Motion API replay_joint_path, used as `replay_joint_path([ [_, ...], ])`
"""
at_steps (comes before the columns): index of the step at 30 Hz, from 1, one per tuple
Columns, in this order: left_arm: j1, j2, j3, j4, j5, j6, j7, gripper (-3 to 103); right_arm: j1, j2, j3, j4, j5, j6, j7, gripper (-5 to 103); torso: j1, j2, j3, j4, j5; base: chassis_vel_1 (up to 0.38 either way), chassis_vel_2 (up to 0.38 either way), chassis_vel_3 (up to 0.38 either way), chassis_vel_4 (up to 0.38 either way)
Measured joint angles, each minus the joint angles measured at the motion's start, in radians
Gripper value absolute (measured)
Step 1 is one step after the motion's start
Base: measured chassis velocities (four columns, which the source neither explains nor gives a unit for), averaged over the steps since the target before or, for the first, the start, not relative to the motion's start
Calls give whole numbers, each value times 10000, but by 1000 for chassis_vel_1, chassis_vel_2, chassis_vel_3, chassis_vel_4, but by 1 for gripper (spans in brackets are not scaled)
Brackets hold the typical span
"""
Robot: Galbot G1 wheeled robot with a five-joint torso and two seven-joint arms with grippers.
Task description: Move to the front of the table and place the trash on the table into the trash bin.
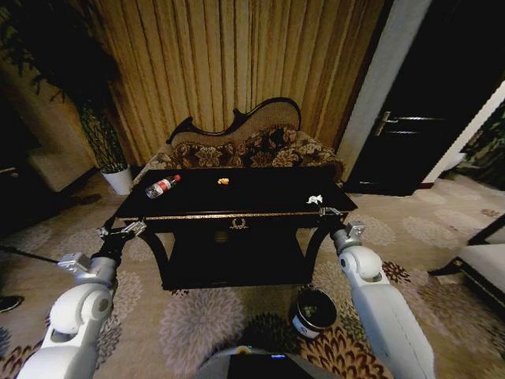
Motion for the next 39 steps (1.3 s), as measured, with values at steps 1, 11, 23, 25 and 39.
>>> replay_joint_path([
  [1,-7,-10,7,4,0,0,1,100,-27,16,0,-1,-33,43,0,0,0,0,0,0,1,145,-157,-173,152],
  [11,-13,-70,25,138,10,-31,24,100,-440,287,31,-282,-214,132,0,0,-3,3,-2,1,-2,85,-82,-81,71],
  [23,-134,-241,-285,550,243,-300,226,100,-1031,694,367,-3523,-1735,-301,-2,0,1,-1,0,0,1,0,0,0,0],
  [25,-143,-241,-281,550,258,-313,229,100,-975,704,378,-3911,-1852,-277,-2,0,1,-1,0,0,2,0,0,0,0],
  [39,-92,-190,-281,650,267,-455,332,100,-537,950,409,-6403,-3220,312,-2,12,1,-1,0,2,-1,0,0,0,0],
])
